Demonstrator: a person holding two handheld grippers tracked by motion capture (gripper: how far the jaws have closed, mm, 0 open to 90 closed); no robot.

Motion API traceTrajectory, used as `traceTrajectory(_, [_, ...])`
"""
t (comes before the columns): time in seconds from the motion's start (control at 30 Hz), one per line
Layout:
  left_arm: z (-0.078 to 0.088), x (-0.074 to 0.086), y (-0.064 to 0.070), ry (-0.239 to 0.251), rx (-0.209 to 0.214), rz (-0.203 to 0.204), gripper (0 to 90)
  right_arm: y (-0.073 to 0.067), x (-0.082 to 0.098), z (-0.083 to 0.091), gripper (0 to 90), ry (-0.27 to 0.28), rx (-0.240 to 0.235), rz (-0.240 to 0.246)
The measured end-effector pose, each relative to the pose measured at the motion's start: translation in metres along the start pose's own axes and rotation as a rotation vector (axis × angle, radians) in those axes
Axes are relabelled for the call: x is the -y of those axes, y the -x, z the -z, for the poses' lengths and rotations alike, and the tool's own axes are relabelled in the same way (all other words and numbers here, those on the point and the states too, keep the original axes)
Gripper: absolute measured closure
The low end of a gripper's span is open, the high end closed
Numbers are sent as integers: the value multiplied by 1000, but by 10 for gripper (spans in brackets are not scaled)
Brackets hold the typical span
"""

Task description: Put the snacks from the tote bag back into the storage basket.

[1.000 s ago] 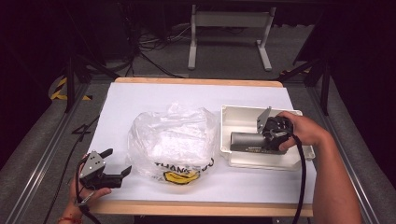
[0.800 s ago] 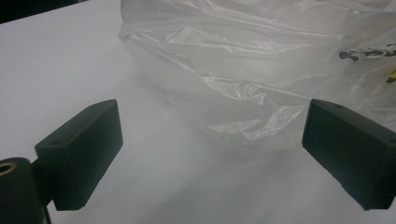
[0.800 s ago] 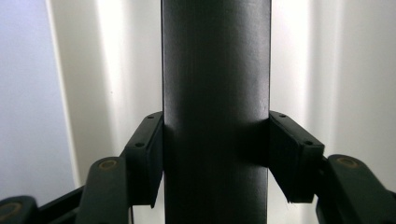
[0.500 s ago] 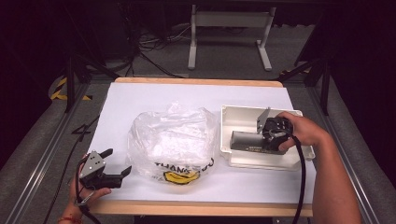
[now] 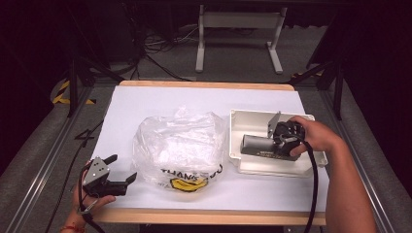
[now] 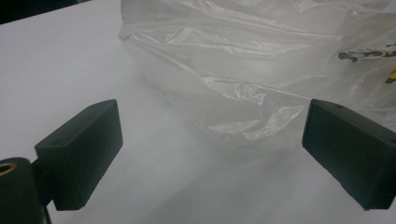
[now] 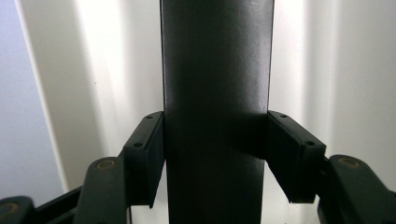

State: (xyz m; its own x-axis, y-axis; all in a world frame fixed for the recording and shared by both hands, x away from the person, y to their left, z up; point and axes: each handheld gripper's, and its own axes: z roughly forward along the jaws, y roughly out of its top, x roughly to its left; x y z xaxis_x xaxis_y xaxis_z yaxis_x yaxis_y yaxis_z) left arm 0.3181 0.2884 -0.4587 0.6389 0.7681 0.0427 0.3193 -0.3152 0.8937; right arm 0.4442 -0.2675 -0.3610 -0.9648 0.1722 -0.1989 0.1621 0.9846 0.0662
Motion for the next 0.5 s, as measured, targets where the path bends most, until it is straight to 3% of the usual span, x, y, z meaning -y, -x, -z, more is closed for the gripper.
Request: traceTrajectory(0.5, [0, 0, 0, 3, 2, 1, 59, 1, 2, 9, 394, 60, 32, -14])
